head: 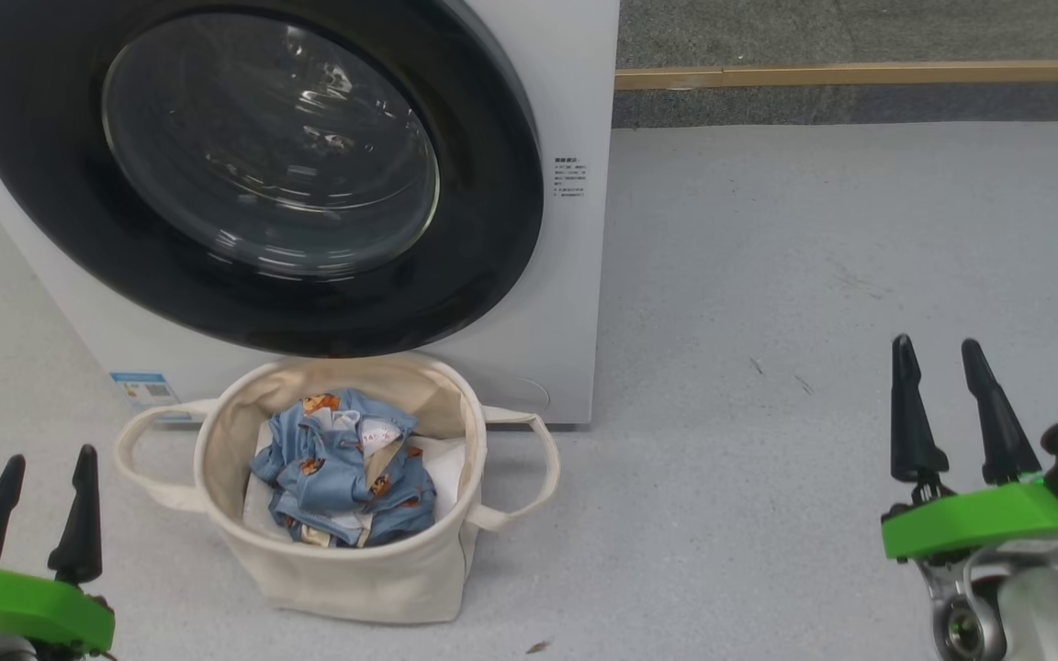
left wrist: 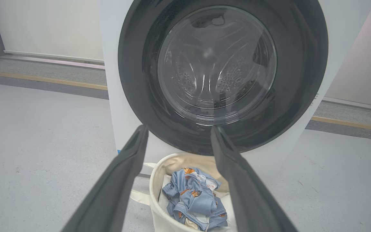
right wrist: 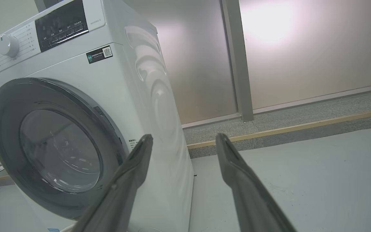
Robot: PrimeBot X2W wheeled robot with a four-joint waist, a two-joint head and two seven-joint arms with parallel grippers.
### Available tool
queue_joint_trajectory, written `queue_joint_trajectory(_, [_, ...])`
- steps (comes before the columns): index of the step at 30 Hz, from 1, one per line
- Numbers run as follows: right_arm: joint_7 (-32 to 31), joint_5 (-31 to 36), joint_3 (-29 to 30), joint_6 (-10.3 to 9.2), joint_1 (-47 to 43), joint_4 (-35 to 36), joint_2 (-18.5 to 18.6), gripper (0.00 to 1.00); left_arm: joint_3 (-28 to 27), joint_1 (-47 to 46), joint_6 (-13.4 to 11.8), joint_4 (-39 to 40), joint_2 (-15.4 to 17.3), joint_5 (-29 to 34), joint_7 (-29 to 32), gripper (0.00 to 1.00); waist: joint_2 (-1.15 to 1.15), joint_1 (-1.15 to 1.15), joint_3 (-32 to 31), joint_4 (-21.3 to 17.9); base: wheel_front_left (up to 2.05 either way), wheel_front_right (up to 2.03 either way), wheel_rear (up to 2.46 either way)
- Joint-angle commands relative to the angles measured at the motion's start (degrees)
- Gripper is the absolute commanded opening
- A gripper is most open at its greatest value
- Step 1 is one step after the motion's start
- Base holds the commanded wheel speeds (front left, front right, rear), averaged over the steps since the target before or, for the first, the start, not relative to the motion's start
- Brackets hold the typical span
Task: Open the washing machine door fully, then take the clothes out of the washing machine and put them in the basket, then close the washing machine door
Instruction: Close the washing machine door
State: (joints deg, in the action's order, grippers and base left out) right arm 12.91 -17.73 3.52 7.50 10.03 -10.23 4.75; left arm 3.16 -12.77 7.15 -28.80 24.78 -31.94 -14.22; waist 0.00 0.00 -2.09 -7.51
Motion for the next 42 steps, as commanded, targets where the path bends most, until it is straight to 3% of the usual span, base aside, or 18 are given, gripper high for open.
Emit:
queue_joint_trajectory(1, [-0.2,0.1,-0.9,-0.01,0.8,2.2,0.1,1.0,-2.2,-3.3,0.2,1.1,2.9,0.0,-0.4,1.0,0.0,0.0,0.1,0.1,0.0,0.0,0.0])
queue_joint_trajectory(42, [-0.5,-0.6,-1.8,-0.01,0.3,-0.3,0.3,1.0,-0.6,-3.9,0.3,-0.1,2.7,0.2,-0.8,1.0,0.0,0.0,0.0,0.6,0.0,0.0,0.0])
